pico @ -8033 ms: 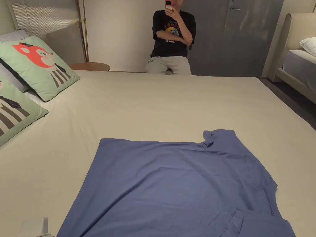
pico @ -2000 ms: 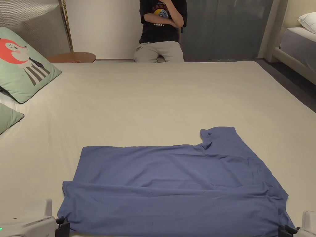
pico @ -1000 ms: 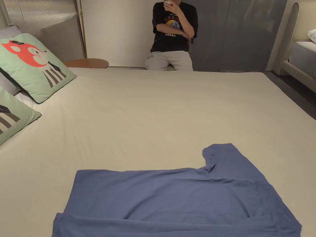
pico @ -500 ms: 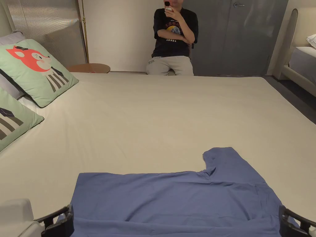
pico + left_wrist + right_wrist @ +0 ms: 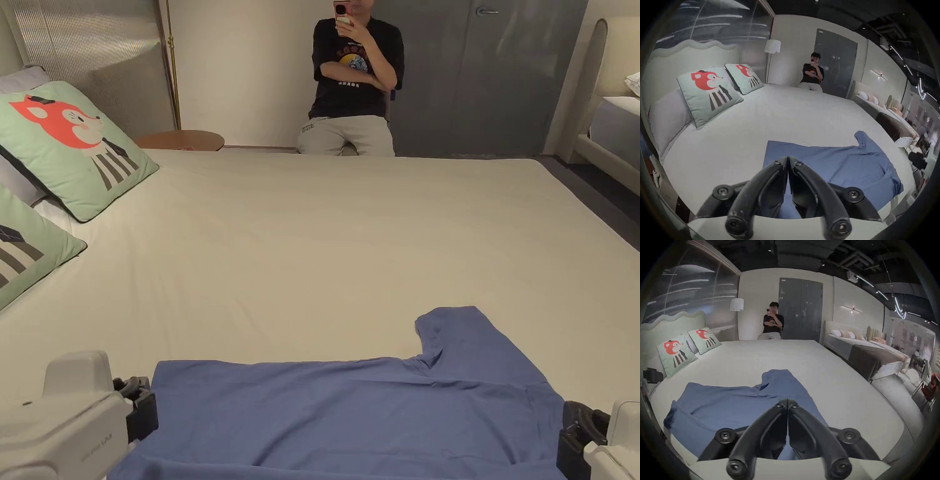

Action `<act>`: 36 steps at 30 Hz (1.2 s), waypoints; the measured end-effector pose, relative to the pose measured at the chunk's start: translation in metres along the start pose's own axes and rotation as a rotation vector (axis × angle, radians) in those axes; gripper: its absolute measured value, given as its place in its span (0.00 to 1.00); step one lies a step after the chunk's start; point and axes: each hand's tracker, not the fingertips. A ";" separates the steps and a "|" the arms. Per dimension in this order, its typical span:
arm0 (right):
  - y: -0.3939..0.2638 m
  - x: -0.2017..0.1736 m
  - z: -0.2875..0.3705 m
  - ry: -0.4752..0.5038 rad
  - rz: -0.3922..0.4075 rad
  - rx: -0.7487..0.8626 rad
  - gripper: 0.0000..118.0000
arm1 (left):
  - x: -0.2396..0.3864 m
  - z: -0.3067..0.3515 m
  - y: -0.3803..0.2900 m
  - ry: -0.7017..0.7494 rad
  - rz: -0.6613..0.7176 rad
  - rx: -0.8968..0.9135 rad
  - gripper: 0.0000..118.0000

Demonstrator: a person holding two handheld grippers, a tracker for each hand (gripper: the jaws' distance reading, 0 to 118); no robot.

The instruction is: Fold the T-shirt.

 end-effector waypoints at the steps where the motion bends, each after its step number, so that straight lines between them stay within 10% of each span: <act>1: 0.001 0.000 -0.002 0.000 0.000 -0.005 0.01 | -0.003 -0.013 0.007 -0.003 0.008 -0.017 0.00; 7: -0.003 0.005 -0.026 -0.011 -0.010 -0.039 0.01 | -0.012 -0.105 0.043 0.043 0.003 -0.161 0.24; 9: -0.002 0.005 -0.032 -0.014 -0.012 -0.052 0.01 | -0.014 -0.132 0.051 0.057 -0.007 -0.226 0.65; 12: -0.004 0.008 -0.042 -0.024 -0.019 -0.076 0.01 | -0.024 -0.185 0.053 0.090 -0.023 -0.321 0.83; 17: -0.015 0.020 -0.058 -0.042 -0.021 -0.107 0.01 | -0.034 -0.228 0.042 0.139 0.015 -0.440 0.82; 23: -0.016 0.025 -0.077 -0.062 -0.018 -0.157 0.02 | -0.023 -0.229 0.027 0.145 -0.040 -0.432 0.46; 26: -0.008 0.024 -0.093 -0.048 -0.045 -0.177 0.52 | -0.015 -0.221 0.030 0.139 -0.066 -0.409 0.07; 28: 0.001 0.029 -0.114 -0.015 -0.074 -0.213 0.89 | -0.009 -0.215 0.036 0.127 -0.074 -0.397 0.07; 36: 0.031 0.048 -0.224 -0.037 -0.094 -0.429 0.92 | -0.003 -0.173 0.048 0.113 -0.078 -0.318 0.06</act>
